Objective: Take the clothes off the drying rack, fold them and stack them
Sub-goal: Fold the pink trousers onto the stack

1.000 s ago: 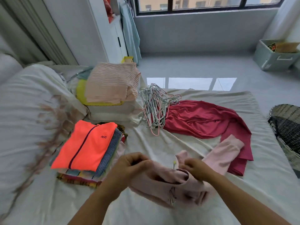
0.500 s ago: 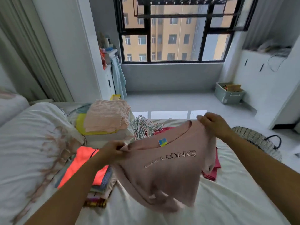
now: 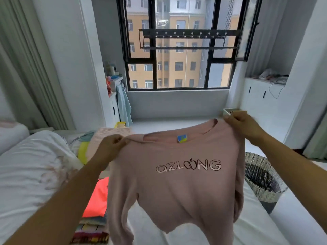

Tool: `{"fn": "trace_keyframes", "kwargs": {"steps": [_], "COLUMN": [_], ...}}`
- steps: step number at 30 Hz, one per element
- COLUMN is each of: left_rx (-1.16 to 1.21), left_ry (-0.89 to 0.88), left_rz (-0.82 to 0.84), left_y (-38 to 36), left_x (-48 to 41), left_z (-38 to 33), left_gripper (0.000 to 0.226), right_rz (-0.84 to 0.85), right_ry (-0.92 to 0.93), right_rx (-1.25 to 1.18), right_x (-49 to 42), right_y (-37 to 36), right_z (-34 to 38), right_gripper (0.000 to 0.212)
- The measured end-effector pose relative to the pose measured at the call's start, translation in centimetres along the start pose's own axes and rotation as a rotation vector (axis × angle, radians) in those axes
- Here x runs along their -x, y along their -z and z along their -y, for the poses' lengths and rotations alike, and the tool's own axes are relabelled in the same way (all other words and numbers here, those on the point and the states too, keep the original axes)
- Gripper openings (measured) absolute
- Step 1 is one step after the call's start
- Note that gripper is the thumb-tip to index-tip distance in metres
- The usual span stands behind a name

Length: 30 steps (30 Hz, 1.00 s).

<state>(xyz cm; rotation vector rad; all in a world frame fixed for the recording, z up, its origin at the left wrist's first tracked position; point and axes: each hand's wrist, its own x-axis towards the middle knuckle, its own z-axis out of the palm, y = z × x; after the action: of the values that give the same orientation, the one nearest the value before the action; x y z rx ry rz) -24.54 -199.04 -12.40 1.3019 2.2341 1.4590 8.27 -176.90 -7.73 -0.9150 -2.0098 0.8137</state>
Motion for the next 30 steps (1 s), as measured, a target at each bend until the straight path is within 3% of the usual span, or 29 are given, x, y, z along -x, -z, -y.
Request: {"fn": "trace_keyframes", "kwargs": {"steps": [4,5,8,9,11,13,14,16,18,20,26,30], "left_rx": [0.021,0.013,0.035,0.082,0.177,0.224,0.194,0.16,0.17,0.194,0.259,0.388], "left_ry": [-0.026,-0.034,-0.011,0.019,0.095,0.151,0.155,0.17,0.223,0.264,0.27,0.212], "left_rz": [0.034,0.043,0.077,0.127,0.321,0.487,0.507,0.453,0.378,0.299,0.118,0.006], "left_y": [1.5,1.8,2.1,2.0,1.3,-0.5,-1.7,-4.3,-6.9,-9.2,-13.6,-14.6], "left_x": [-1.2,-1.4,-2.5,-3.0,-3.9,-5.2,-6.0,-7.8,-9.7,-11.6,-19.6,-23.6], "left_z": [-3.1,-3.5,-4.4,-4.5,-4.8,-4.6,-4.2,-2.6,-0.9,0.2,0.1,-2.4], "left_gripper": [0.03,0.032,0.036,0.035,0.035,0.056,0.067,0.068,0.045,0.025,0.03,0.009], "right_rz": [0.12,0.201,0.433,0.478,0.516,0.454,0.412,0.343,0.284,0.247,0.096,0.026], "right_ry": [-0.038,-0.049,-0.109,-0.145,-0.214,-0.27,-0.291,-0.306,-0.312,-0.32,-0.246,-0.132], "right_rx": [-0.101,-0.113,-0.125,-0.136,-0.153,-0.139,-0.142,-0.185,-0.195,-0.177,-0.15,-0.108], "right_x": [-0.6,-0.7,-2.1,-2.7,-3.8,-5.5,-6.4,-8.1,-10.0,-12.1,-19.8,-23.7], "right_y": [3.0,3.7,6.0,6.6,6.8,6.4,6.0,5.0,4.2,3.3,2.7,4.0], "right_z": [-0.3,-0.2,-0.9,-1.4,-2.9,-4.9,-6.0,-8.0,-10.4,-12.5,-15.4,-14.8], "right_gripper": [0.077,0.078,0.031,0.024,0.039,0.058,0.054,0.027,0.013,0.014,0.02,0.038]}}
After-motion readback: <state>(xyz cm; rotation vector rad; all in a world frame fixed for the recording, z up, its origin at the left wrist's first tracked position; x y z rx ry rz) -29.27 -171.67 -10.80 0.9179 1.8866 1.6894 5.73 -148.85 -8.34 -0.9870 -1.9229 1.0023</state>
